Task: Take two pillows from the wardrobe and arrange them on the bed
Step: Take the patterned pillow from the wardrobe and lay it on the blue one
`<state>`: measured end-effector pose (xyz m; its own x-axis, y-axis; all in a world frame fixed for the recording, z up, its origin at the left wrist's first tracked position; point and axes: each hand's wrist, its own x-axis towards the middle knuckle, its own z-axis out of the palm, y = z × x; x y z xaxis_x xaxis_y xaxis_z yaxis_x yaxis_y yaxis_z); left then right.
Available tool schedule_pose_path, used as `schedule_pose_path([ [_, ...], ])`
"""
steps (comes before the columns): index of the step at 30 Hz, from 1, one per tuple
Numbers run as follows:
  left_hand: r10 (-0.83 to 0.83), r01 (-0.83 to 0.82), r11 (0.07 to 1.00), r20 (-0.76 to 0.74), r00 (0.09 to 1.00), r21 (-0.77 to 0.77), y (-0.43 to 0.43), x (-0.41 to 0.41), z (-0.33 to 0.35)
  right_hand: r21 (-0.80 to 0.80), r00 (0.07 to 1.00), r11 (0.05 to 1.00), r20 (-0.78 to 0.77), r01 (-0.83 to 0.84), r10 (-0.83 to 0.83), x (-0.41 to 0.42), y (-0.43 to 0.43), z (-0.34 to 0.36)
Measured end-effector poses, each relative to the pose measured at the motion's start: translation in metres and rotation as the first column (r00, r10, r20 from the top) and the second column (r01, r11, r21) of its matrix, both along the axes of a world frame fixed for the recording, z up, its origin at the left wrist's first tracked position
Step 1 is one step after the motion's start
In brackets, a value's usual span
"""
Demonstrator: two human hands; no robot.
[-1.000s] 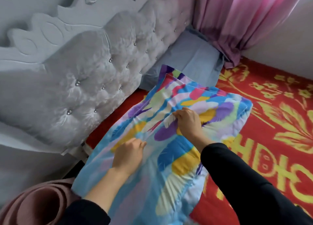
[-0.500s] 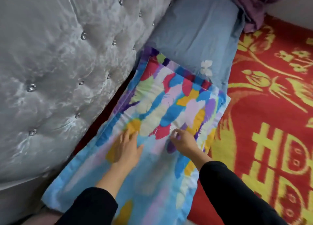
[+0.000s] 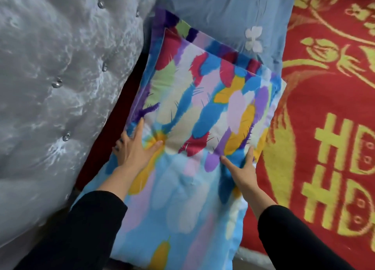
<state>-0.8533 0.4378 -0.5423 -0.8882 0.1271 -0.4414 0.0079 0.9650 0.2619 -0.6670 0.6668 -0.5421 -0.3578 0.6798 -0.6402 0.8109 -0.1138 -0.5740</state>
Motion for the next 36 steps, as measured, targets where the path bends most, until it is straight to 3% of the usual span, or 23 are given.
schedule_pose_path([
  [7, 0.001, 0.009, 0.997, -0.124, 0.992, 0.079, 0.009, 0.000, 0.023, 0.035, 0.989, 0.992, 0.082, 0.118, -0.121, -0.018, -0.016, 0.010],
  [14, 0.061, -0.011, 0.987, -0.308, 0.949, 0.163, -0.008, -0.016, 0.060, 0.023, 0.983, 0.986, -0.092, 0.163, -0.160, -0.037, -0.029, 0.028],
  [17, 0.073, -0.042, 0.992, -0.275, 0.959, 0.117, -0.027, -0.036, 0.054, 0.041, 0.991, 0.998, -0.126, 0.049, -0.043, -0.047, -0.032, 0.023],
  [20, 0.015, -0.017, 1.000, -0.117, 0.993, -0.018, -0.043, -0.040, 0.035, -0.027, 0.987, 0.987, -0.026, -0.160, 0.160, -0.038, -0.028, 0.012],
  [23, 0.017, -0.019, 0.996, -0.024, 1.000, -0.086, -0.046, -0.028, 0.021, -0.071, 0.967, 0.966, 0.032, -0.248, 0.251, -0.028, -0.024, 0.011],
  [27, 0.022, -0.018, 0.990, 0.025, 0.999, -0.137, -0.048, -0.013, 0.023, 0.029, 0.910, 0.921, 0.168, -0.388, 0.378, -0.028, -0.026, 0.021],
  [29, 0.033, -0.027, 0.989, 0.036, 0.999, -0.145, -0.048, -0.002, 0.035, 0.123, 0.858, 0.859, 0.219, -0.496, 0.464, -0.028, -0.032, 0.032],
  [36, -0.021, 0.022, 1.000, -0.065, 0.998, 0.013, -0.030, 0.078, 0.090, 0.355, 0.653, 0.570, 0.185, -0.741, 0.734, -0.022, -0.053, 0.087],
])
